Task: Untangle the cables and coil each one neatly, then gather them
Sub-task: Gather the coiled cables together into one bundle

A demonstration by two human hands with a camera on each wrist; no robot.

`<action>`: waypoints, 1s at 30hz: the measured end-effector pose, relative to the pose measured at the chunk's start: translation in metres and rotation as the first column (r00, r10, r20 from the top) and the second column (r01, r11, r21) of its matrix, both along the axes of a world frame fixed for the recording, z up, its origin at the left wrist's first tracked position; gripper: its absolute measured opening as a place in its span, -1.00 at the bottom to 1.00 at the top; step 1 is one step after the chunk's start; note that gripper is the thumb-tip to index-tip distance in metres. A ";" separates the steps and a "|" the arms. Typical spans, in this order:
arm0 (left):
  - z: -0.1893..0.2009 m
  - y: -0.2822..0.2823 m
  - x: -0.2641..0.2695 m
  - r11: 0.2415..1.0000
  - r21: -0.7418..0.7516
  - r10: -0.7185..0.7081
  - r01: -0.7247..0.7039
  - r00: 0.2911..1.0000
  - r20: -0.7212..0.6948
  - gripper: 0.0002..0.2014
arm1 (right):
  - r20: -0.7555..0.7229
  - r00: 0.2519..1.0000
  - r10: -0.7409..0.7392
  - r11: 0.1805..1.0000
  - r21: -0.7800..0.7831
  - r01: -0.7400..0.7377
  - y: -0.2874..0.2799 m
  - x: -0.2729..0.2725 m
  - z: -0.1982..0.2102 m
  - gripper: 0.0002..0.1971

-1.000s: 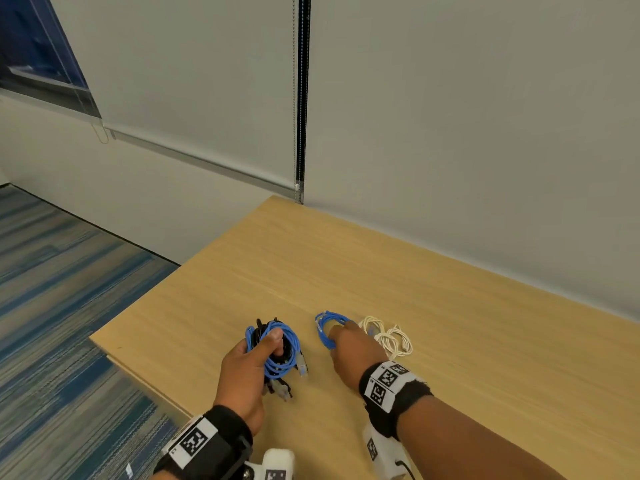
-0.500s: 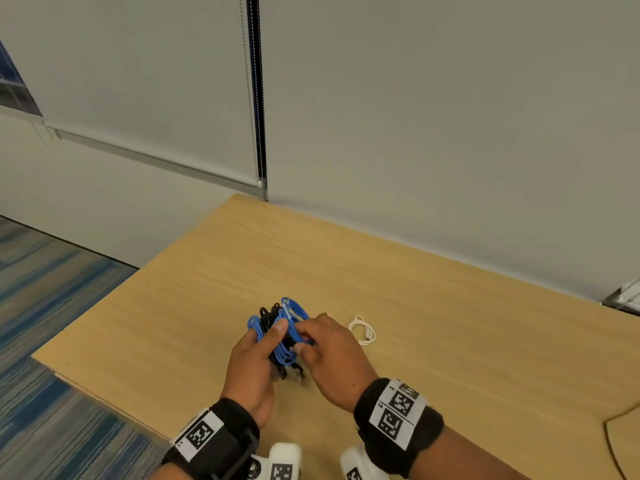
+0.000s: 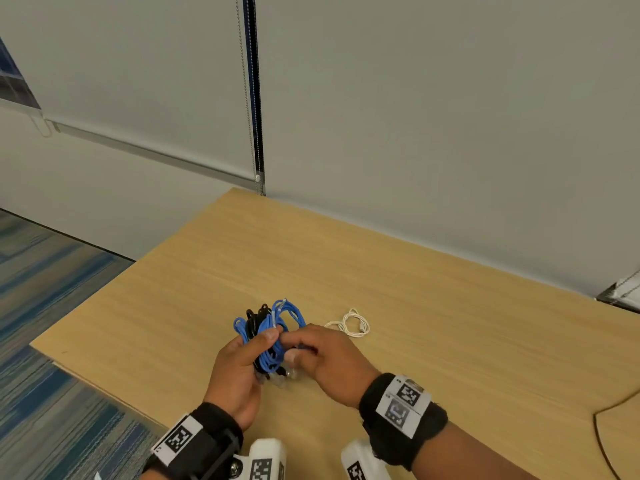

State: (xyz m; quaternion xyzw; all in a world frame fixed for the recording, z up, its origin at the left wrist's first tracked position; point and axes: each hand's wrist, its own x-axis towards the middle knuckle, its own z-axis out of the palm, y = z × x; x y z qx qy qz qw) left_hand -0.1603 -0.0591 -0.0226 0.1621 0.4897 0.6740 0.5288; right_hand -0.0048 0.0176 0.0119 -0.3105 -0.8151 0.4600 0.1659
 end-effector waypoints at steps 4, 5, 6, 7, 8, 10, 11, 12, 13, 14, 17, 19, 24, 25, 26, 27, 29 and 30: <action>0.007 -0.002 -0.018 0.993 -0.021 0.112 -0.112 0.993 -0.031 -0.58 | -0.098 0.912 -0.398 0.871 -0.354 0.342 0.024 0.016 -0.004 -0.76; 0.007 -0.003 -0.020 0.992 -0.028 0.125 -0.126 0.991 -0.038 -0.55 | -0.051 0.892 -0.449 0.849 -0.336 0.408 0.031 0.020 -0.007 -0.76; 0.007 -0.003 -0.021 0.990 -0.035 0.134 -0.136 0.990 -0.045 -0.54 | 0.009 0.881 -0.472 0.843 -0.286 0.455 0.038 0.024 -0.009 -0.76; 0.006 -0.004 -0.021 0.989 -0.043 0.142 -0.144 0.988 -0.054 -0.55 | 0.074 0.877 -0.475 0.851 -0.215 0.479 0.044 0.026 -0.012 -0.77; 0.004 -0.005 -0.020 0.987 -0.053 0.149 -0.152 0.987 -0.062 -0.59 | 0.145 0.877 -0.457 0.869 -0.135 0.475 0.048 0.028 -0.014 -0.78; 0.000 -0.005 -0.019 0.982 -0.076 0.165 -0.171 0.984 -0.071 -0.73 | 0.298 0.888 -0.350 0.931 0.002 0.366 0.051 0.028 -0.020 -0.83; -0.001 -0.005 -0.019 0.979 -0.092 0.174 -0.181 0.982 -0.075 -0.79 | 0.375 0.886 -0.273 0.960 0.046 0.276 0.049 0.026 -0.024 -0.84; -0.002 -0.005 -0.020 0.976 -0.105 0.183 -0.190 0.980 -0.079 -0.83 | 0.453 0.869 -0.199 0.980 0.079 0.184 0.044 0.024 -0.028 -0.79; -0.002 -0.004 -0.022 0.974 -0.114 0.190 -0.198 0.979 -0.080 -0.86 | 0.526 0.838 -0.145 0.988 0.116 0.099 0.039 0.021 -0.033 -0.70; -0.002 -0.004 -0.024 0.972 -0.117 0.197 -0.206 0.977 -0.080 -0.88 | 0.593 0.796 -0.120 0.986 0.165 0.026 0.034 0.020 -0.038 -0.62; -0.002 -0.005 -0.030 0.967 -0.121 0.217 -0.225 0.973 -0.075 -0.88 | 0.679 0.721 -0.138 0.956 0.282 -0.082 0.024 0.018 -0.048 -0.63; -0.004 -0.006 -0.033 0.967 -0.121 0.219 -0.226 0.973 -0.067 -0.85 | 0.670 0.730 -0.135 0.956 0.282 -0.082 0.025 0.019 -0.046 -0.75; -0.004 -0.007 -0.033 0.969 -0.125 0.205 -0.213 0.976 -0.071 -0.89 | 0.476 0.864 -0.163 0.978 0.194 0.077 0.050 0.012 -0.023 -0.89; -0.004 -0.007 -0.033 0.970 -0.125 0.199 -0.207 0.977 -0.075 -0.90 | 0.424 0.878 -0.221 0.972 0.173 0.161 0.056 0.009 -0.019 -0.94; -0.003 -0.007 -0.033 0.972 -0.123 0.193 -0.202 0.978 -0.079 -0.91 | 0.383 0.881 -0.277 0.960 0.138 0.242 0.063 0.006 -0.018 -0.97; -0.003 -0.007 -0.034 0.972 -0.122 0.189 -0.198 0.978 -0.084 -0.91 | 0.363 0.873 -0.325 0.945 0.099 0.311 0.068 0.004 -0.017 -0.87; -0.002 -0.007 -0.035 0.973 -0.119 0.186 -0.196 0.978 -0.091 -0.90 | 0.431 0.835 -0.342 0.930 0.026 0.368 0.076 -0.001 -0.022 -0.64; -0.001 -0.007 -0.036 0.973 -0.118 0.188 -0.199 0.978 -0.095 -0.88 | 0.496 0.804 -0.327 0.933 0.035 0.358 0.079 -0.002 -0.026 -0.58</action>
